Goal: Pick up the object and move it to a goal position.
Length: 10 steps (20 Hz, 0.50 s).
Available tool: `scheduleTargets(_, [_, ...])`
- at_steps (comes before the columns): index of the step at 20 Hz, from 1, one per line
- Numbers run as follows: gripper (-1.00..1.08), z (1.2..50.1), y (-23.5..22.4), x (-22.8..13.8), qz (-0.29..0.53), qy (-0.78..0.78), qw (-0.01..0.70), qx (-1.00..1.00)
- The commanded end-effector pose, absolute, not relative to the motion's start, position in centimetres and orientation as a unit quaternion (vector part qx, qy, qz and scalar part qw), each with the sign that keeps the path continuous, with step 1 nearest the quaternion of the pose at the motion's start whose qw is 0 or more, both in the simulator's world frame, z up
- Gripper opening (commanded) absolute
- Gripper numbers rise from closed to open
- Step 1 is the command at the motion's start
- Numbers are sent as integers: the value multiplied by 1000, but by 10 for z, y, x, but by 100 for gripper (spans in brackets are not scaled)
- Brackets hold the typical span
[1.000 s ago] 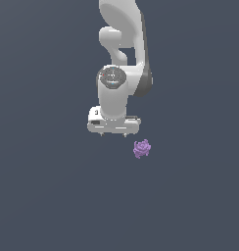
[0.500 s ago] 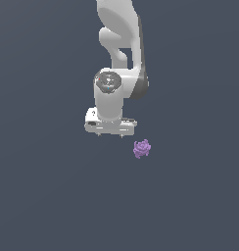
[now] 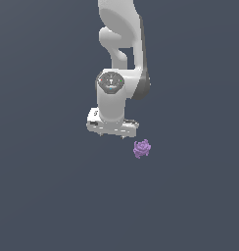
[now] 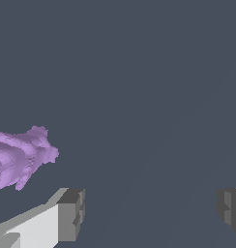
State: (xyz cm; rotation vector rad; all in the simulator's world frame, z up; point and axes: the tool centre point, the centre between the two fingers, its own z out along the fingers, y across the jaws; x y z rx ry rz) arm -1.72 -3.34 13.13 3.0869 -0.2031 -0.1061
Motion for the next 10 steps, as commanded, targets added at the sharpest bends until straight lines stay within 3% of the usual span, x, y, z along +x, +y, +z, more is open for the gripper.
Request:
scheduleTargets(1, [100, 130, -29, -16, -33, -81, 23, 996])
scheduleTargets(10, [100, 126, -7, -12, -26, -165, 21, 986])
